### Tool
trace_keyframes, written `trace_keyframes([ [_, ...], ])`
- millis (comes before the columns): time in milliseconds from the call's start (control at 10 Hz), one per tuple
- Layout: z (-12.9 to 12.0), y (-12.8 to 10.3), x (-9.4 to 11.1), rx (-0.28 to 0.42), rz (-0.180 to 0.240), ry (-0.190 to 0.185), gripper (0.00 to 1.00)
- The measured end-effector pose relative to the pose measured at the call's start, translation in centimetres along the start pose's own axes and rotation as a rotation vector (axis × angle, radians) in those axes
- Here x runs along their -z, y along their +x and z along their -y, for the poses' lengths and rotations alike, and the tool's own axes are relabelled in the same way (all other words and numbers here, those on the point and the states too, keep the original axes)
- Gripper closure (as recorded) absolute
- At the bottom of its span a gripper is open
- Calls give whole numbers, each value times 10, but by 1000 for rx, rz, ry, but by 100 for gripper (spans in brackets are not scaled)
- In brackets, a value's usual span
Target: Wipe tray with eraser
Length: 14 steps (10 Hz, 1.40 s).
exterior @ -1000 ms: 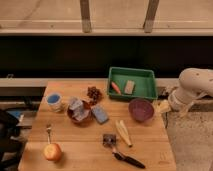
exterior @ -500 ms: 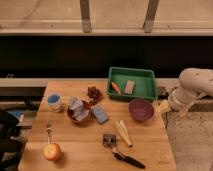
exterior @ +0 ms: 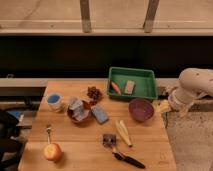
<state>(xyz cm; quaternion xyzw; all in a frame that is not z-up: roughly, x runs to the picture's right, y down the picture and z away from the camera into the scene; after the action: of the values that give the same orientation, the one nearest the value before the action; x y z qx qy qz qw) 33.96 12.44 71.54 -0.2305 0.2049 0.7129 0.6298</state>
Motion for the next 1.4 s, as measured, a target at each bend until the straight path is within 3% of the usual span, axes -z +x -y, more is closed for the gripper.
trace_keyframes([
  [500, 1, -1, -1, -3, 3, 11, 24],
  [700, 3, -13, 3, 1, 28, 28, 24],
  [1100, -34, -63, 16, 69, 211, 51, 24],
  [1400, -88, -102, 18, 162, 247, 37, 24],
])
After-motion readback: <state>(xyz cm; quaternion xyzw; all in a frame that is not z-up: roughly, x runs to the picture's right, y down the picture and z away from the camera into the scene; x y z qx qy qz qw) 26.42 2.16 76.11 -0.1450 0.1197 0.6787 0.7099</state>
